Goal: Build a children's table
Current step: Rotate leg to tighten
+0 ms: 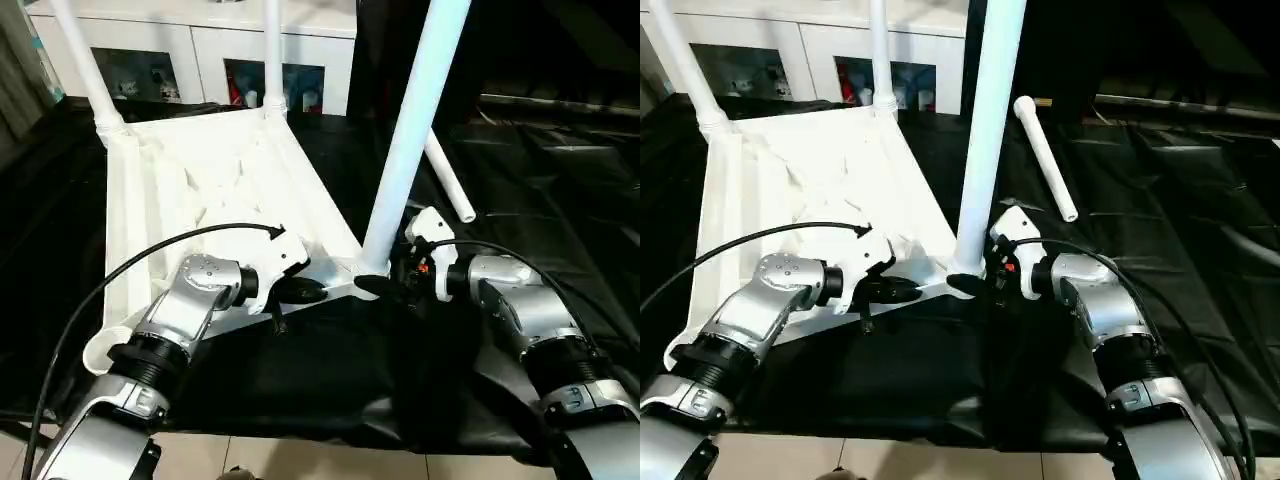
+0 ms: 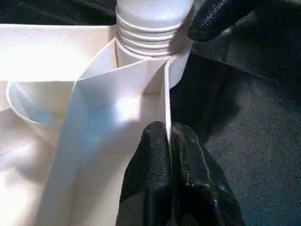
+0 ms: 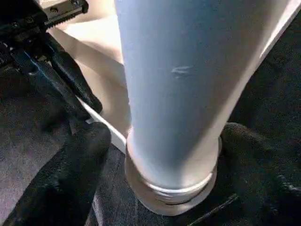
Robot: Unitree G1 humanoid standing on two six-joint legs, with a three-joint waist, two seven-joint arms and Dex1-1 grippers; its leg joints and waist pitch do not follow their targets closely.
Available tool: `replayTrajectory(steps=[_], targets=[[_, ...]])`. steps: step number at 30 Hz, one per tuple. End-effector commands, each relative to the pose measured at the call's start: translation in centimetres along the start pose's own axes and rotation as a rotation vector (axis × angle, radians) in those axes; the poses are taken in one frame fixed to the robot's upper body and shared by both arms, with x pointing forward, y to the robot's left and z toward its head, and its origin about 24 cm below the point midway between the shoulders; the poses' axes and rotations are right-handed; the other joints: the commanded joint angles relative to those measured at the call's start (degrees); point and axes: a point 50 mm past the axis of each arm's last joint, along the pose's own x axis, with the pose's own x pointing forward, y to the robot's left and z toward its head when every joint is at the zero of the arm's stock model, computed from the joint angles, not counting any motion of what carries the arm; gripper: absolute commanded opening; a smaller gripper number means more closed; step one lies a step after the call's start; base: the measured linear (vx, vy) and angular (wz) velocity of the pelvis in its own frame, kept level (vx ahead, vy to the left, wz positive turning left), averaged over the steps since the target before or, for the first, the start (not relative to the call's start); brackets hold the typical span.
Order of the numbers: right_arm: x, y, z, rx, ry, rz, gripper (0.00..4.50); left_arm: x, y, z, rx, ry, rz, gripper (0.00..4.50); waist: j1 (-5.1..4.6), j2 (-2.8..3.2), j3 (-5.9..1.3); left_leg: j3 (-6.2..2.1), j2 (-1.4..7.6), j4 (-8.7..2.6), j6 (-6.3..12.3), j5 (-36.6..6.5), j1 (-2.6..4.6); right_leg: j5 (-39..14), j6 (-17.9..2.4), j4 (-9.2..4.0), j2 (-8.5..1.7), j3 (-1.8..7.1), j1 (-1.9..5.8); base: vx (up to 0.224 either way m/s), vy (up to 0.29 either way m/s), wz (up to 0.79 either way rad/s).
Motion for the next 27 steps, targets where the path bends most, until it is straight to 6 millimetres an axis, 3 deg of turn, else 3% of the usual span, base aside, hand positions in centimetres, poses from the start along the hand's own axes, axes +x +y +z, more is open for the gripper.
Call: replayTrajectory(steps=[1, 4, 11, 17, 20, 21, 24, 27], targets=[[0.47, 0.61, 0.02, 0.002, 0.004, 0.047, 3.58, 0.62, -0.82, -0.17, 0.001, 0.009, -0.054, 0.00, 0.02, -0.41, -3.47, -1.04, 2.75, -3.46, 4.01, -4.99, 0.42, -2.79, -13.90, -3.30, -4.08, 3.49, 3.08, 0.000, 0.000, 0.00], [0.49, 0.58, 0.06, 0.007, -0.001, 0.046, 3.49, 0.59, -0.85, -0.21, -0.002, 0.009, -0.056, 0.00, 0.01, -0.35, -3.47, -1.04, 2.76, -3.45, 4.04, -5.02, 0.44, -2.58, -14.06, -3.28, -4.04, 3.46, 3.05, 0.000, 0.000, 0.00], [0.66, 0.80, -0.32, 0.006, 0.017, 0.056, 2.80, 0.51, -0.90, -0.29, -0.004, 0.015, -0.058, 0.00, 0.08, -0.31, -3.51, -1.05, 2.74, -3.40, 3.82, -5.13, 0.47, -2.73, -13.99, -3.23, -4.05, 3.46, 3.07, 0.000, 0.000, 0.00], [0.64, 0.88, -0.65, 0.008, 0.026, 0.058, 2.67, 0.46, -0.89, -0.32, -0.002, 0.018, -0.060, 0.00, 0.11, -0.32, -3.58, -1.05, 2.71, -3.30, 4.06, -4.56, 0.44, -1.68, -14.21, -3.08, -4.02, 3.45, 3.14, 0.000, 0.000, 0.00], [0.67, 0.95, -0.85, 0.007, 0.035, 0.059, 2.66, 0.40, -0.90, -0.37, -0.003, 0.022, -0.063, 0.00, 0.13, -0.32, -3.64, -1.05, 2.69, -3.24, 4.24, -4.15, 0.43, -1.01, -14.39, -2.97, -3.99, 3.43, 3.16, 0.000, 0.000, 0.00], [0.68, 0.96, -0.89, 0.001, 0.038, 0.057, 2.65, 0.39, -0.90, -0.37, -0.003, 0.023, -0.064, 0.00, 0.15, 0.03, -3.66, -1.09, 2.67, -3.21, 4.21, -4.15, 0.42, -0.79, -14.49, -2.93, -4.01, 3.43, 3.17, 0.000, 0.000, 0.00], [0.73, 0.76, -0.90, -0.016, 0.039, 0.025, 2.64, 0.44, -0.90, -0.34, -0.003, 0.024, -0.066, 0.00, 0.11, -0.16, -3.65, -1.07, 2.68, -3.22, 4.06, -4.40, 0.42, -0.65, -14.57, -2.95, -3.96, 3.41, 3.17, 0.000, 0.000, 0.00], [0.83, 0.70, -0.80, 0.001, 0.024, 0.025, 3.34, 0.47, -0.90, -0.32, -0.004, 0.024, -0.067, 0.00, 0.10, -0.16, -3.65, -1.06, 2.66, -3.22, 3.87, -4.88, 0.43, -1.23, -14.56, -3.01, -4.02, 3.44, 3.21, 0.000, 0.000, 0.00]])
